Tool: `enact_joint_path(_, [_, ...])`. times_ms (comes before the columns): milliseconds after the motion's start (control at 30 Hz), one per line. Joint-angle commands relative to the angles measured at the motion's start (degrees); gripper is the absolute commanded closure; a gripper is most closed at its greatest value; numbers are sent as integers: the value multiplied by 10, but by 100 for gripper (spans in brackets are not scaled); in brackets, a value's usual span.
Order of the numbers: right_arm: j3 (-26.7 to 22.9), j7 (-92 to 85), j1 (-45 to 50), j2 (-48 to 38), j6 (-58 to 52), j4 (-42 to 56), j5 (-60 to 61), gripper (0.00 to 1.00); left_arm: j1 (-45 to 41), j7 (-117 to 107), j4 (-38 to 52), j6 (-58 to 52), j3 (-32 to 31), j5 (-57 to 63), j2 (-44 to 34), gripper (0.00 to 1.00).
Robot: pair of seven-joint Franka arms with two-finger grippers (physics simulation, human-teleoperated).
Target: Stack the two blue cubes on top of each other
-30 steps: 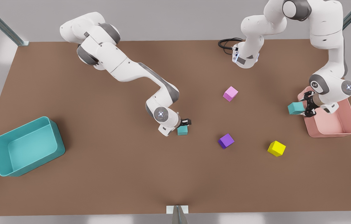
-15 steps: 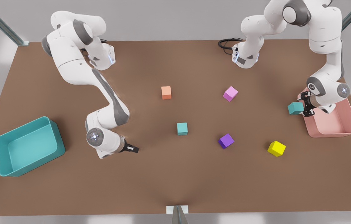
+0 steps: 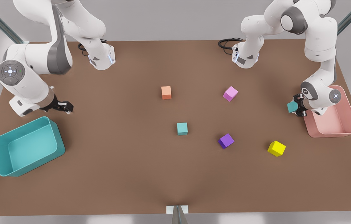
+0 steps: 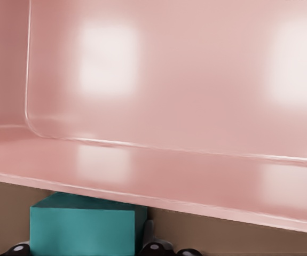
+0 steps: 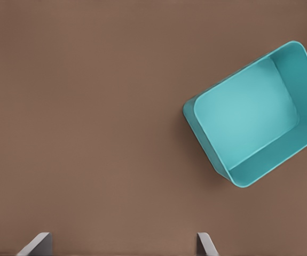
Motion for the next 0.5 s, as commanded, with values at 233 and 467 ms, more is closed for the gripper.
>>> enact_joint_path(233, [-1,-204,-2,4,-48,30,-6,0,-78,-69,196,-391,-122,5,-122,44])
enact_joint_path(467, [-1,-203,-2,6,-46,31,-7,0,-172,-52,482,-404,-505,93,96,44])
